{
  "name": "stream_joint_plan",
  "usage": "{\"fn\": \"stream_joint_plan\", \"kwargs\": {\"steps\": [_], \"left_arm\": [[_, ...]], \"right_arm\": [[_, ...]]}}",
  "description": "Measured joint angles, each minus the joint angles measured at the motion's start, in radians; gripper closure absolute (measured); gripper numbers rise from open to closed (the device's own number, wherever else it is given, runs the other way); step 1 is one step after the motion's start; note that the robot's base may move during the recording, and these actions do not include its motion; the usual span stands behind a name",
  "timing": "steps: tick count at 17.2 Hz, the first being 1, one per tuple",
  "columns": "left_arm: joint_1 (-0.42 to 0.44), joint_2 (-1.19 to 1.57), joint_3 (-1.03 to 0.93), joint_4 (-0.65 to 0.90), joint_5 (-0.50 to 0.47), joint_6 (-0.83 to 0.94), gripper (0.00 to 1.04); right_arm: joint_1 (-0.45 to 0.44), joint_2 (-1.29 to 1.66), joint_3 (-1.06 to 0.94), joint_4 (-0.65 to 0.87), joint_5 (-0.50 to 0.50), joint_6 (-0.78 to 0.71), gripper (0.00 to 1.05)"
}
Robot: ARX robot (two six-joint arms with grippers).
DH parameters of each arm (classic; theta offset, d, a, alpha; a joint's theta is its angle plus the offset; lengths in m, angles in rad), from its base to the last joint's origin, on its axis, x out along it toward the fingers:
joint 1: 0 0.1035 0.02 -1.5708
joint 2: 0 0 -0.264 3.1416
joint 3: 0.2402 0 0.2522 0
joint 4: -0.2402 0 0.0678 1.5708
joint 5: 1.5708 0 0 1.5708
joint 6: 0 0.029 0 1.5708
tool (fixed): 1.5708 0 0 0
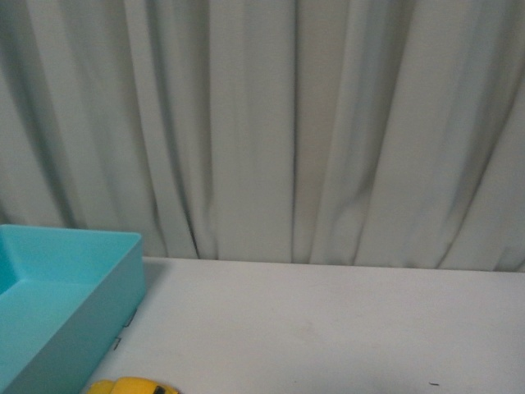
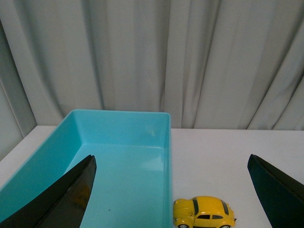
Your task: Wind up and store yellow beetle toy
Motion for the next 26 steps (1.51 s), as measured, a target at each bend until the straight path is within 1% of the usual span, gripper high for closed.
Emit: {"fn": "stream_joint_plan", "kwargs": {"steps": [1,2,8,15,18,20,22,23,26], "left_arm": [[0.000,0.000,0.000,0.000,-0.002,0.000,0.07],[0.000,0.000,0.000,0.000,-0.002,0.000,0.07],[0.000,0.000,0.000,0.000,-0.002,0.000,0.07],[0.000,0.000,0.000,0.000,-0.002,0.000,0.07],[0.000,0.000,0.000,0.000,-0.002,0.000,0.07],[0.000,0.000,0.000,0.000,-0.002,0.000,0.07],[0.000,0.000,0.000,0.000,-0.003,0.000,0.07],[0.000,0.000,0.000,0.000,-0.001,0.000,0.07],[0.000,0.000,0.000,0.000,-0.002,0.000,0.07]], "right_arm": [[-0.010,-0.023,-0.045,0.002,0.030,0.089,0.93],[-0.008,-0.039,-0.084,0.000,0.029,0.117,1.03],[-0.008,-0.180,-0.200,-0.019,0.030,0.157,1.03],[-0.008,-0.299,-0.249,-0.082,0.030,0.158,1.03],[-0.008,-0.339,-0.283,-0.071,0.030,0.159,1.03],[-0.008,-0.365,-0.285,-0.113,0.031,0.160,1.03],[-0.008,-0.486,-0.284,-0.274,0.028,0.160,1.03],[-0.008,-0.527,-0.284,-0.268,0.030,0.160,1.03],[-0.008,-0.526,-0.284,-0.274,0.031,0.160,1.03]]}}
